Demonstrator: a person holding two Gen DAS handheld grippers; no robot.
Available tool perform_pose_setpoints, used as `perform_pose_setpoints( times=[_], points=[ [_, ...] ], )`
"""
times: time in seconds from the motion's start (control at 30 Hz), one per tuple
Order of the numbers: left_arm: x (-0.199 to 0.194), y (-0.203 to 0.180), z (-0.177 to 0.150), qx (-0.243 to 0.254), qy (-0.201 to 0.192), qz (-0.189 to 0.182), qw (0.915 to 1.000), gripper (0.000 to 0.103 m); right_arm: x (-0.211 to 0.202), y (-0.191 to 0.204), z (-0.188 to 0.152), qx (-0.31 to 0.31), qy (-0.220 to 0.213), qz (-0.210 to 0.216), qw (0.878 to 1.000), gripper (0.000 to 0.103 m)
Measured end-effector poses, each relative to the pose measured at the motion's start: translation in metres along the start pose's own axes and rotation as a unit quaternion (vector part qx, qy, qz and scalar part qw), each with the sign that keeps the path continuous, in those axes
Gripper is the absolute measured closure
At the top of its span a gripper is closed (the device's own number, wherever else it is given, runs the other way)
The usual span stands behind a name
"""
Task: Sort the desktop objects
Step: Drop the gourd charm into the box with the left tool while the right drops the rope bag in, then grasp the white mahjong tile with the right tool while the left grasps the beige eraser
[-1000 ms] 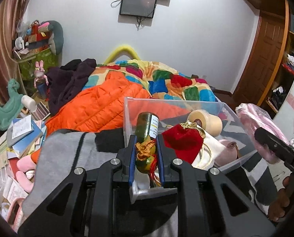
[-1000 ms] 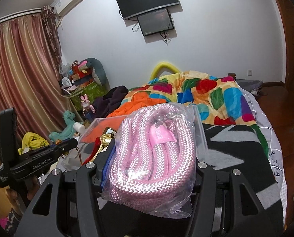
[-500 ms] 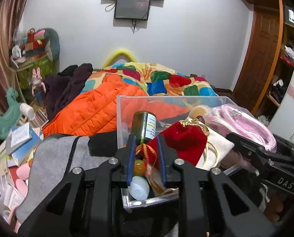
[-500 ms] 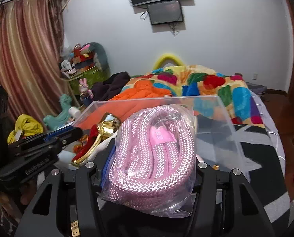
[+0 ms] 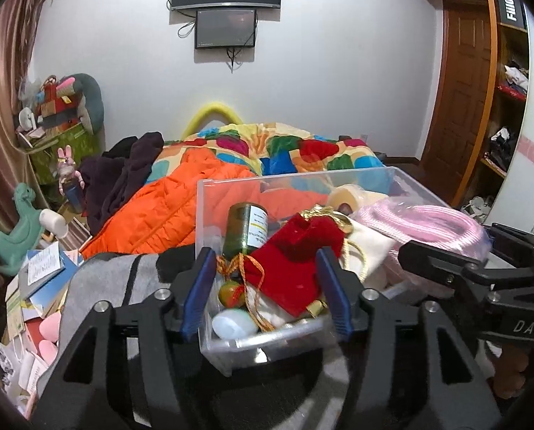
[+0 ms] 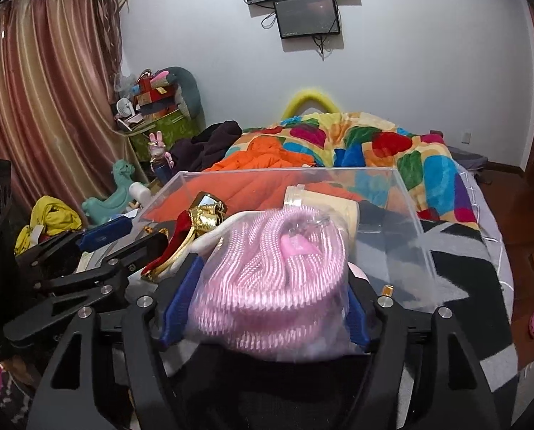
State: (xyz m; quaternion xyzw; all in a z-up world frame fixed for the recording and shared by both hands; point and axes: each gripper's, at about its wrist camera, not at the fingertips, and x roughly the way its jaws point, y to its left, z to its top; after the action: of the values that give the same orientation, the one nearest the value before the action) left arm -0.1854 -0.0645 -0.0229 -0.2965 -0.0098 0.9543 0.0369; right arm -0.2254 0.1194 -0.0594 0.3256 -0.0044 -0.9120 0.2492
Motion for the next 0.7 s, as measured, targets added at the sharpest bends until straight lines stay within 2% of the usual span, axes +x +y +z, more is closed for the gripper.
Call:
perform_pose_setpoints(
  times=[0.17,0.3,0.43,0.7],
  points=[
    [-0.017,-0.005,-0.004,0.016,0.005,0.011,0.9998,0.039,-0.017,0.005,-0.005,-0.012,-0.016,-0.016,1.0,0.026],
    [-0.033,-0.007,-0.009,0.02,-0.003,0.016,0.9997,0.03,-0.033,0.017,-0.009,-0.036,-0.038,-0.043,0.998,0.02],
    [-0.045,-0.009,-0.012,0.022,-0.005,0.021,0.9995,0.029,-0.045,0.026,-0.015,-0.053,-0.044,-0.055,0.996,0.017],
    [-0.067,-0.012,-0.023,0.024,0.004,0.02,0.9995,0.028,-0.062,0.018,-0.034,-0.035,-0.029,-0.047,0.998,0.016]
  ],
)
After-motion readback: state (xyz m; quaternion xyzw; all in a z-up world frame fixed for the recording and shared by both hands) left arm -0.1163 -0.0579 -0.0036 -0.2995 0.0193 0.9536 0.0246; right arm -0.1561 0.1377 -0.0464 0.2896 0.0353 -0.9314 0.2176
